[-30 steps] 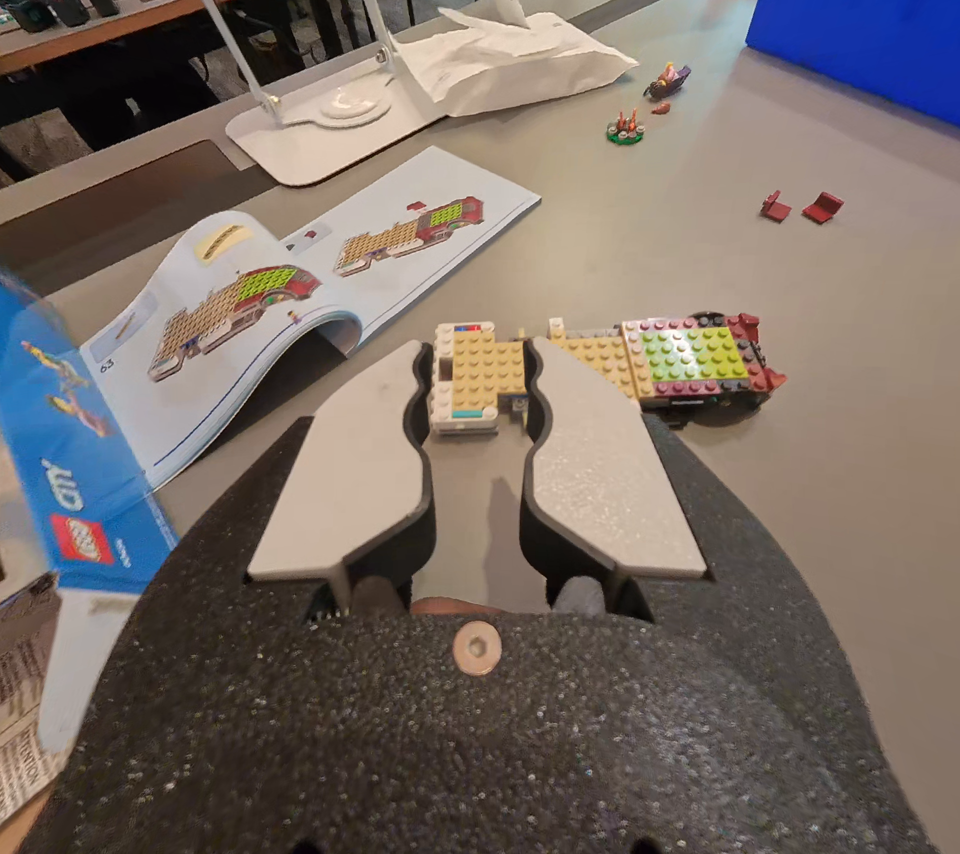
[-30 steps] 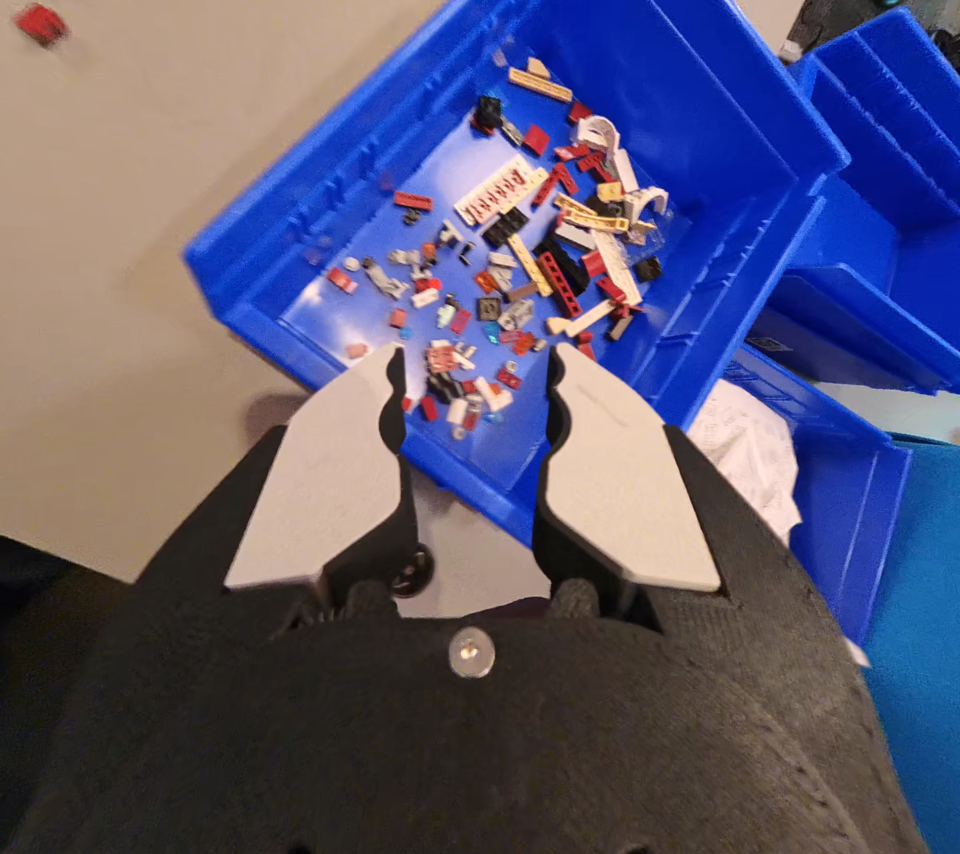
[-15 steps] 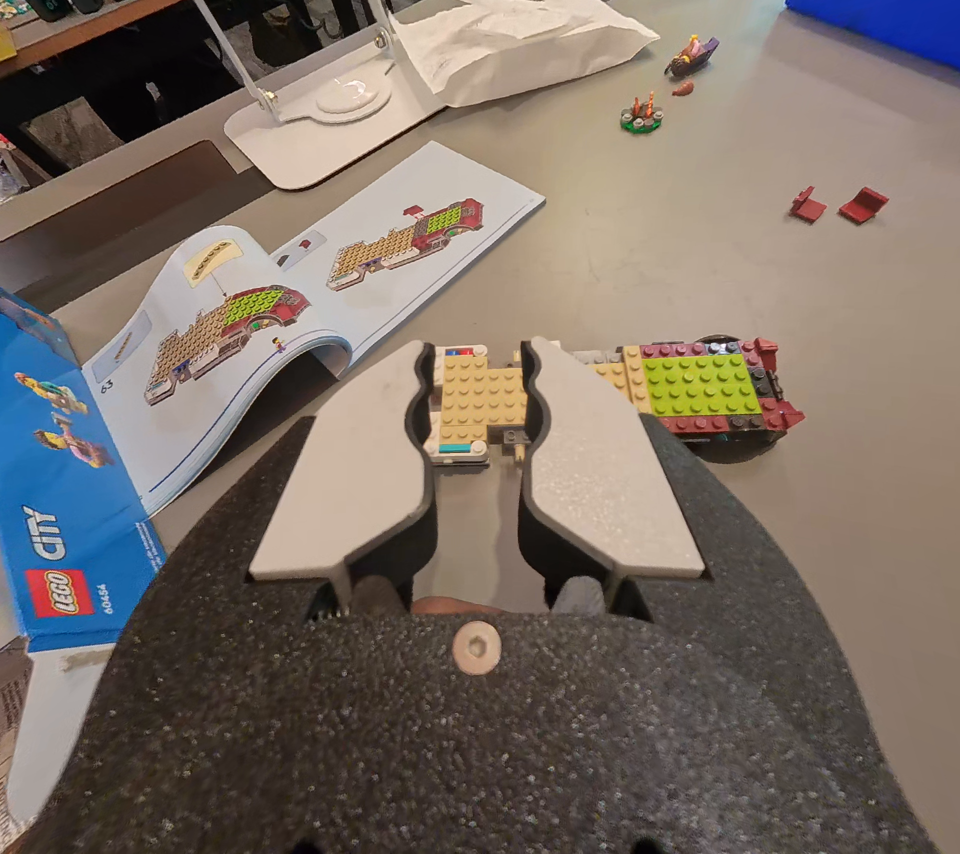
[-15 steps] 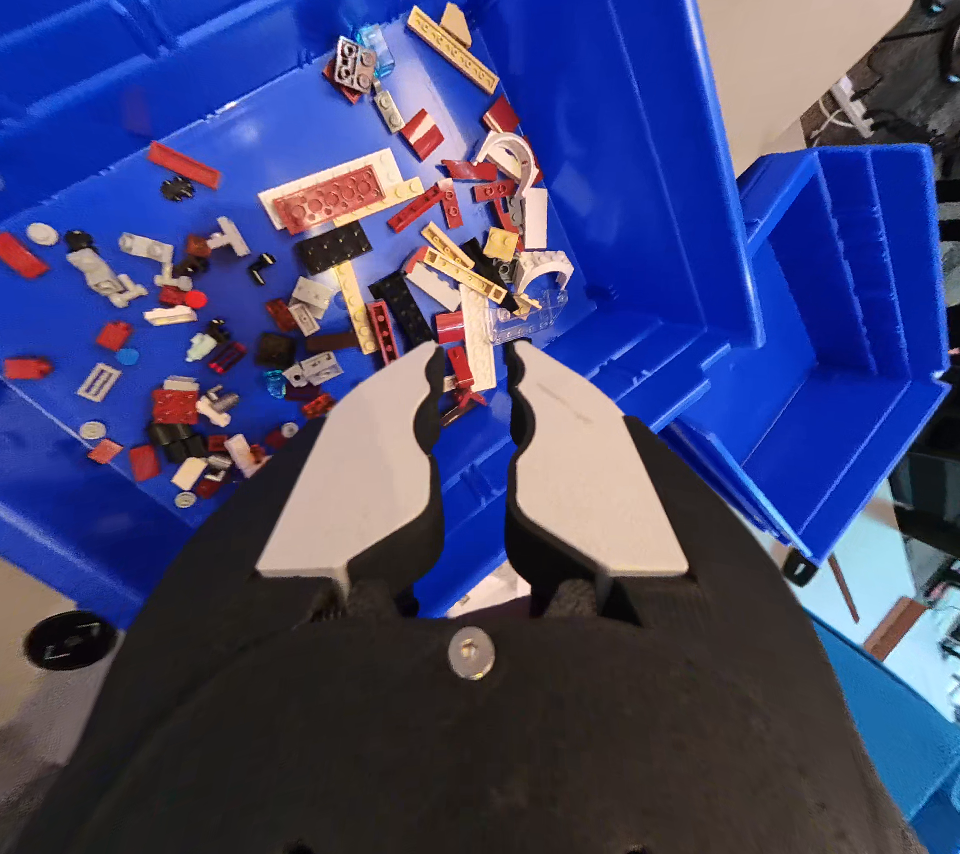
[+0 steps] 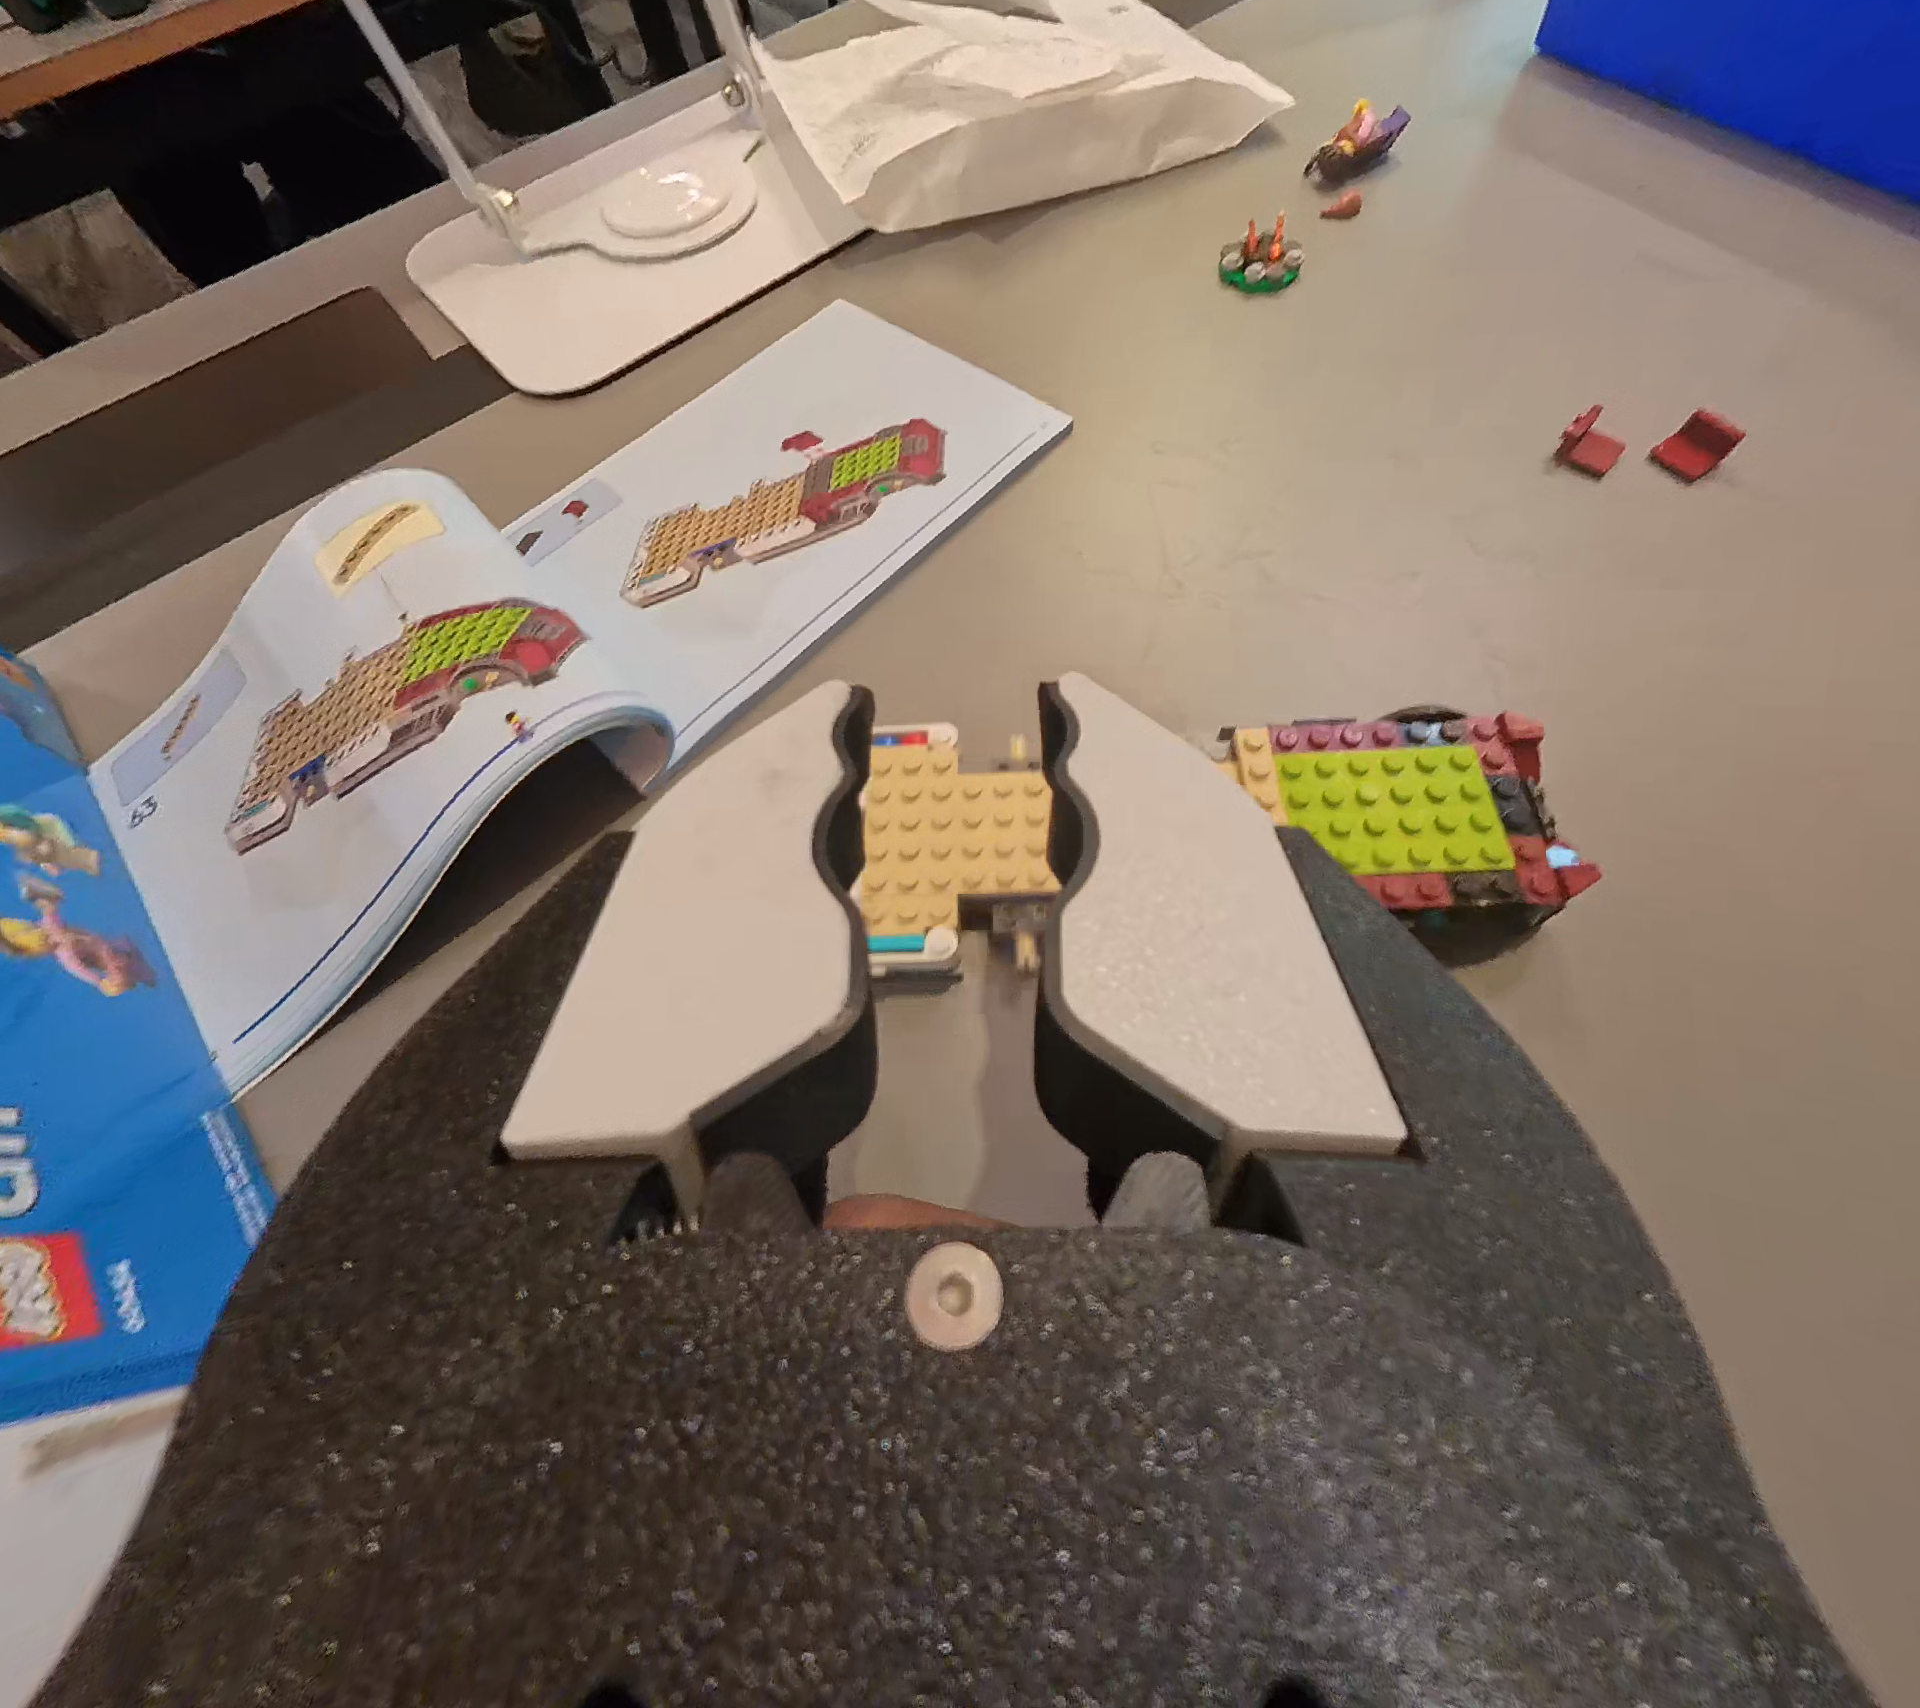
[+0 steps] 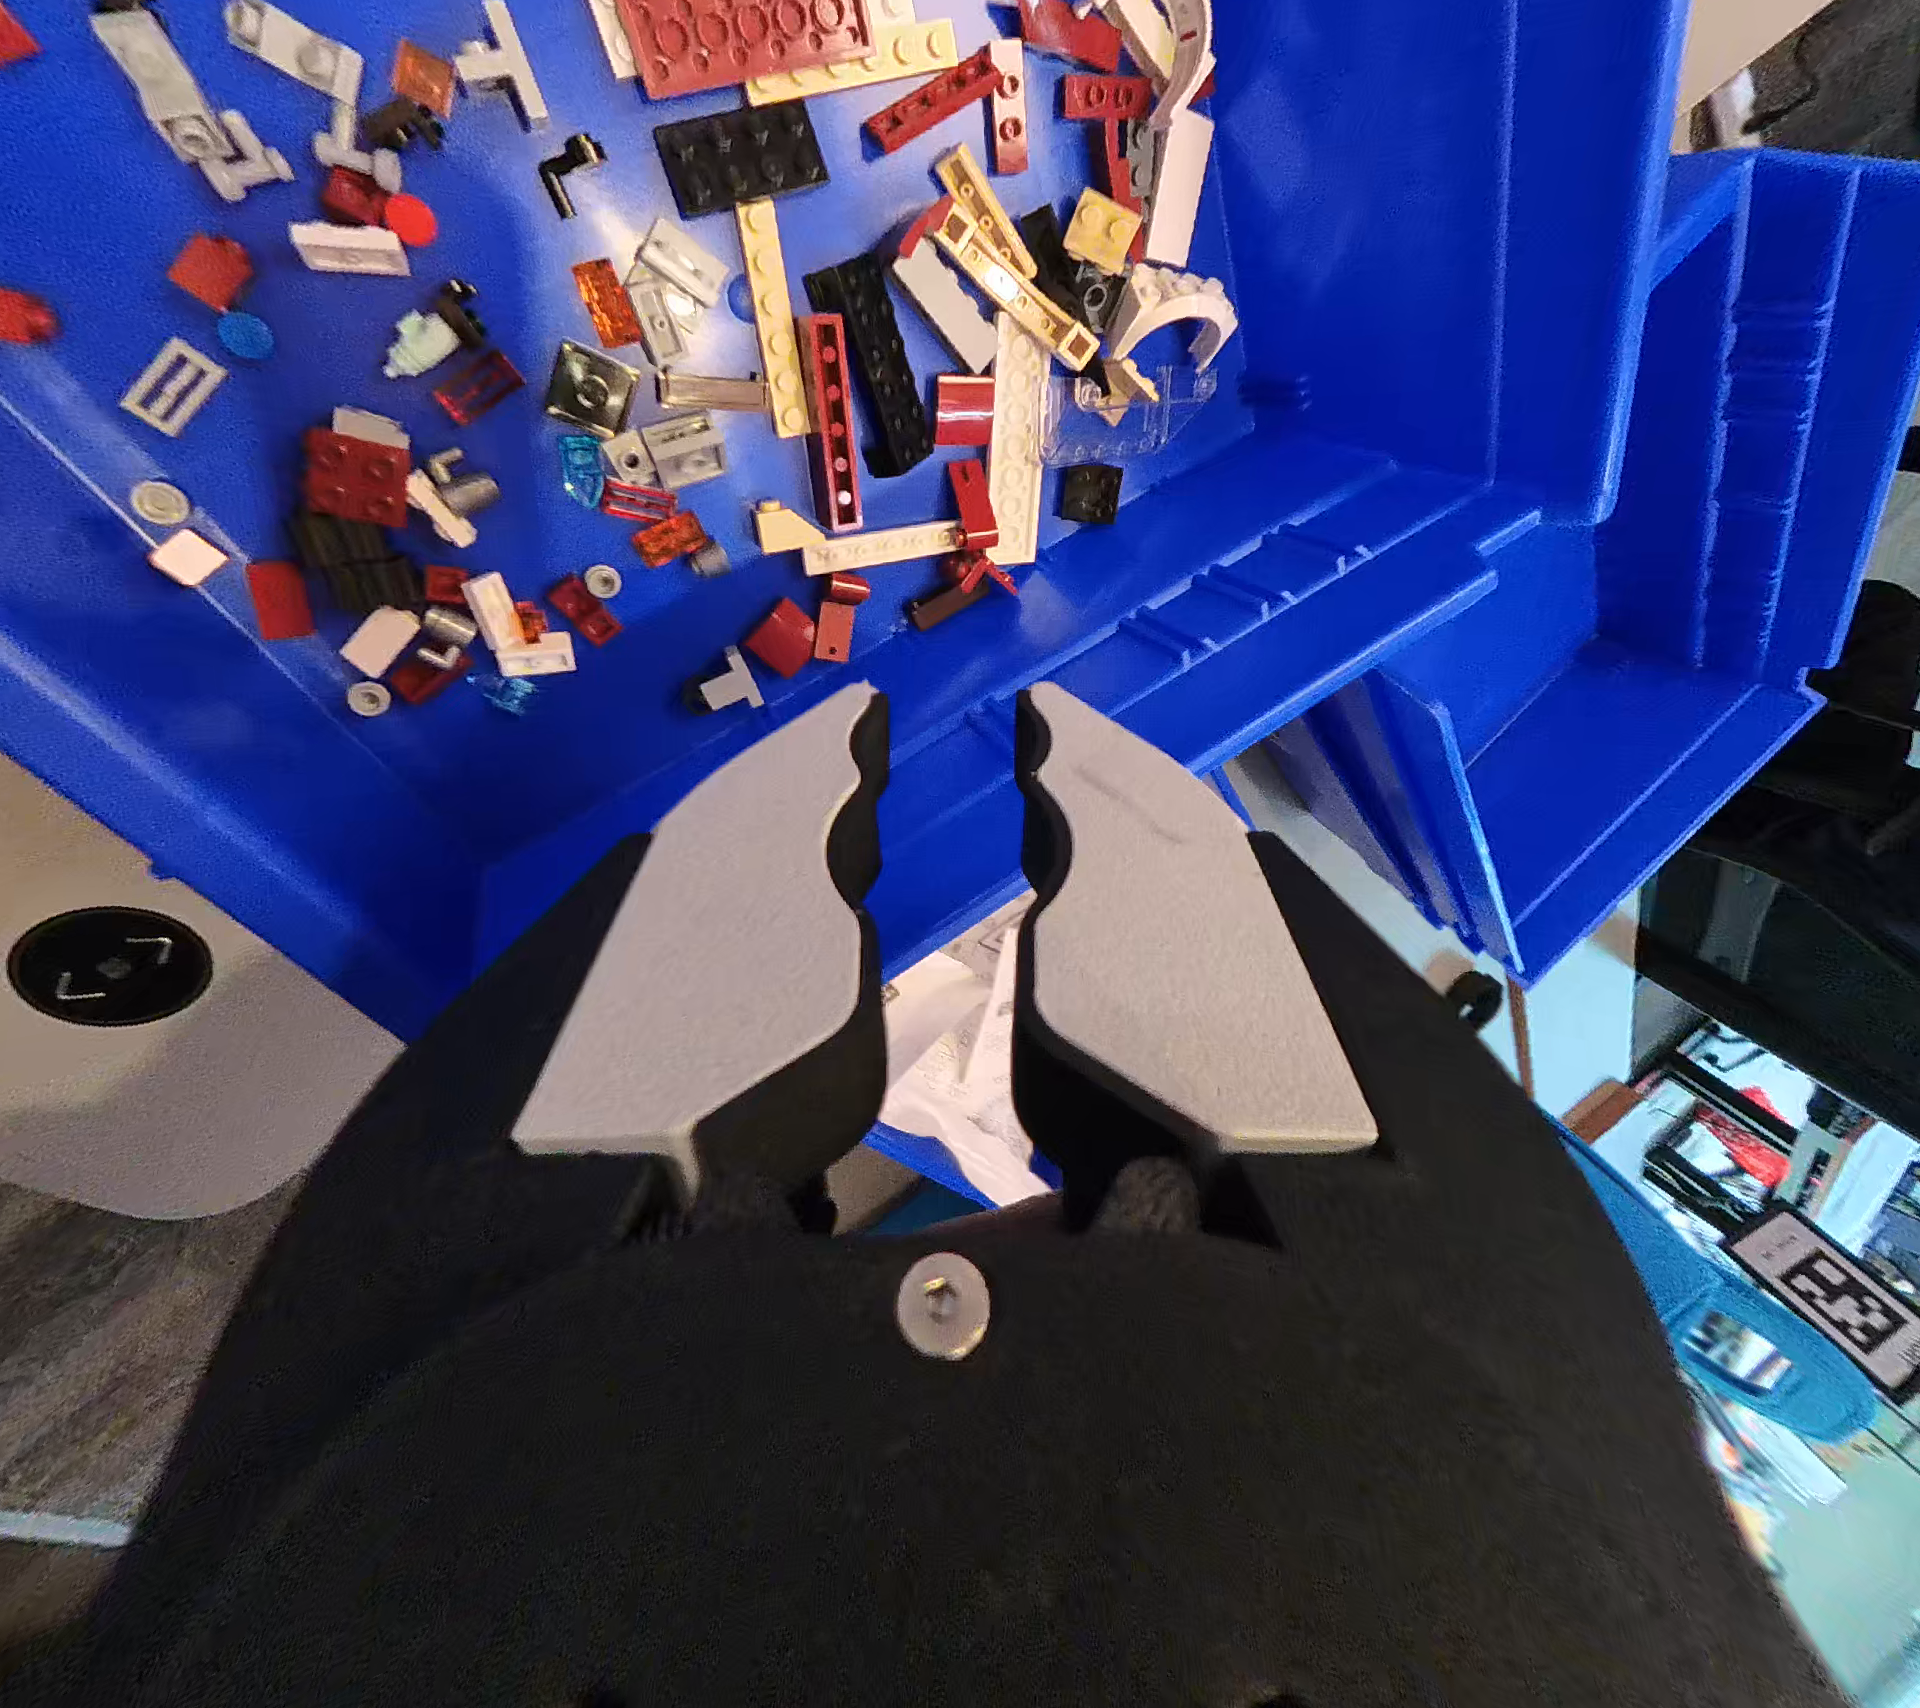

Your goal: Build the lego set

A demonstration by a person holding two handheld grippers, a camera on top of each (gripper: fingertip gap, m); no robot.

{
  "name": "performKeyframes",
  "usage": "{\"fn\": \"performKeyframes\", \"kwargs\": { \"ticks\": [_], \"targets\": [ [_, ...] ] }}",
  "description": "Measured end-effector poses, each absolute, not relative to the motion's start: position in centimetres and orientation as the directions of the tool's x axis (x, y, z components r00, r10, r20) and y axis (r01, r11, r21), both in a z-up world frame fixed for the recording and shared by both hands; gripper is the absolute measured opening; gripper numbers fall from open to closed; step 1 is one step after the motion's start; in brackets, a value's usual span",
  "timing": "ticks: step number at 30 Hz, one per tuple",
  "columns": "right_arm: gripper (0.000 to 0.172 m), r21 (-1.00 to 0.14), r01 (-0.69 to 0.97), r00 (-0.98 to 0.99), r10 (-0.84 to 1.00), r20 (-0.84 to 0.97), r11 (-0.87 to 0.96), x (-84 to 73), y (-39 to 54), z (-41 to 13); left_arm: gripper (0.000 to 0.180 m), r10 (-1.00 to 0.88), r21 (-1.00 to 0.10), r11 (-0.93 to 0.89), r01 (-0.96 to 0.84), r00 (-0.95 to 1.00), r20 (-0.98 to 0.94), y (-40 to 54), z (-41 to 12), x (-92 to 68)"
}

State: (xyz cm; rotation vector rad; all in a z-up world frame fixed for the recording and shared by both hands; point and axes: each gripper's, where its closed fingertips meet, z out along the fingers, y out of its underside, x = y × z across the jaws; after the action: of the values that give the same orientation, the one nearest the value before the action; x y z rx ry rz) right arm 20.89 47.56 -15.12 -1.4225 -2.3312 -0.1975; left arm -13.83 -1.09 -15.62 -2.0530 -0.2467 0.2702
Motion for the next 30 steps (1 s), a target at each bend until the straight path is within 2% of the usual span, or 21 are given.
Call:
{"fn": "performKeyframes", "kwargs": {
  "ticks": [6, 11, 15, 24, 30],
  "targets": [
    [0.024, -0.187, 0.818, -0.463, 0.815, 0.349, 0.544, 22.0, 42.6, -15.3, 0.032, 0.215, -0.850, -0.525, -0.035, 0.961, -0.173, 0.2, -15.5, -12.4],
    [0.024, -0.194, 0.773, -0.541, 0.788, 0.295, 0.603, 22.8, 39.6, -17.2, 0.032, 0.229, -0.859, -0.511, 0.022, 0.967, -0.112, 1.1, -15.4, -12.4],
    [0.025, -0.191, 0.760, -0.560, 0.775, 0.294, 0.622, 22.8, 39.9, -17.3, 0.032, 0.217, -0.846, -0.533, -0.006, 0.965, -0.144, 1.8, -15.4, -12.0],
    [0.025, -0.276, 0.740, -0.537, 0.786, 0.308, 0.613, 22.1, 41.7, -16.8, 0.032, 0.240, -0.838, -0.544, 0.025, 0.962, -0.127, 2.6, -15.4, -11.9],
    [0.025, -0.290, 0.734, -0.538, 0.786, 0.306, 0.615, 21.6, 42.5, -17.2, 0.032, 0.236, -0.828, -0.560, 0.019, 0.962, -0.137, 3.1, -15.6, -11.6]
  ]
}}
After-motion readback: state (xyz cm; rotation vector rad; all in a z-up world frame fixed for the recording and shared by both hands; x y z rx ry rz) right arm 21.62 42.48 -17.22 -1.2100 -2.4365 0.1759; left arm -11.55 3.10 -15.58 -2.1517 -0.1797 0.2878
